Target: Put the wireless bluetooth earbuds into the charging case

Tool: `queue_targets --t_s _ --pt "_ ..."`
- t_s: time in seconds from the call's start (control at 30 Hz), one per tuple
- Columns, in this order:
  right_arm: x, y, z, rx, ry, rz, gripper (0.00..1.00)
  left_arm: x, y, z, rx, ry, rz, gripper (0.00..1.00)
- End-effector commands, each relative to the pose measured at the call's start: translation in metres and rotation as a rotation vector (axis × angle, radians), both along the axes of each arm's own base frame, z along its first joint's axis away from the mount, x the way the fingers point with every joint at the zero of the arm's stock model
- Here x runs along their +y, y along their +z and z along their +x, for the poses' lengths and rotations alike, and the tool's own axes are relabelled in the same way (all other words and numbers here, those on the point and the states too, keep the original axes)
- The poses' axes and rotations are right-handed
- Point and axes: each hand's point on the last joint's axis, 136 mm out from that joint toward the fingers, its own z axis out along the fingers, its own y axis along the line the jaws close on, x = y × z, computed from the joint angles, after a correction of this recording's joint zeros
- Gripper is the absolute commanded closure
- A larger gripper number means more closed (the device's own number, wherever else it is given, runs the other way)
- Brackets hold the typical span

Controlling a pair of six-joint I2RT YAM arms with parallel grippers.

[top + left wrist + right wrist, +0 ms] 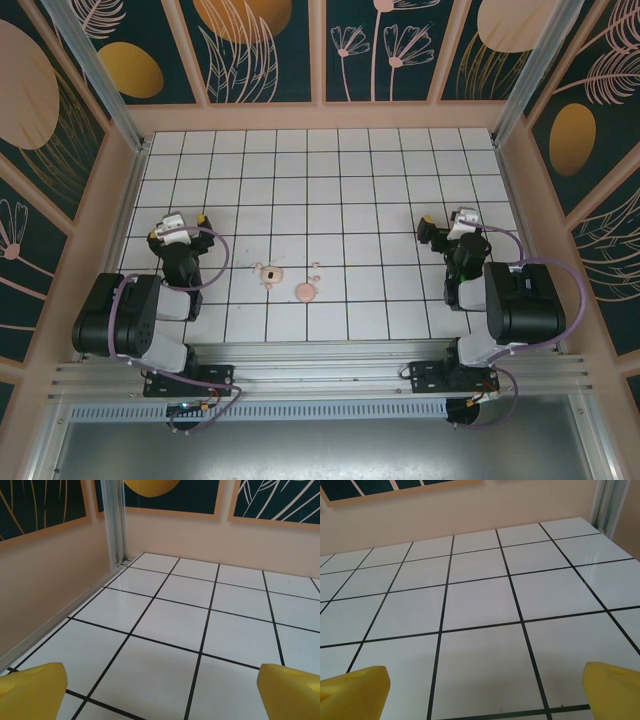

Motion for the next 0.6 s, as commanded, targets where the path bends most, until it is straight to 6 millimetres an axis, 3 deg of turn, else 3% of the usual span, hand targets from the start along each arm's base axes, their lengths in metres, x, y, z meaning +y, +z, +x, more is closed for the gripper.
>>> queue_targets --t_s 0.0,0.27,0.57 --pt "-0.001 0.026 0.006 -0.044 0.001 0.003 0.01 -0.005 0.019 0.011 -0.024 -0.022 0.015 0.05" --pt "0.008 0.047 0.0 0.142 -0.016 0.125 0.01 -0.02 0.047 0.021 0.028 -0.101 -0.017 0.12" --pt "0.049 0.069 -0.017 0.368 -0.012 0.176 0.01 -0.052 0.063 0.034 0.132 -0.232 -0.149 0.17"
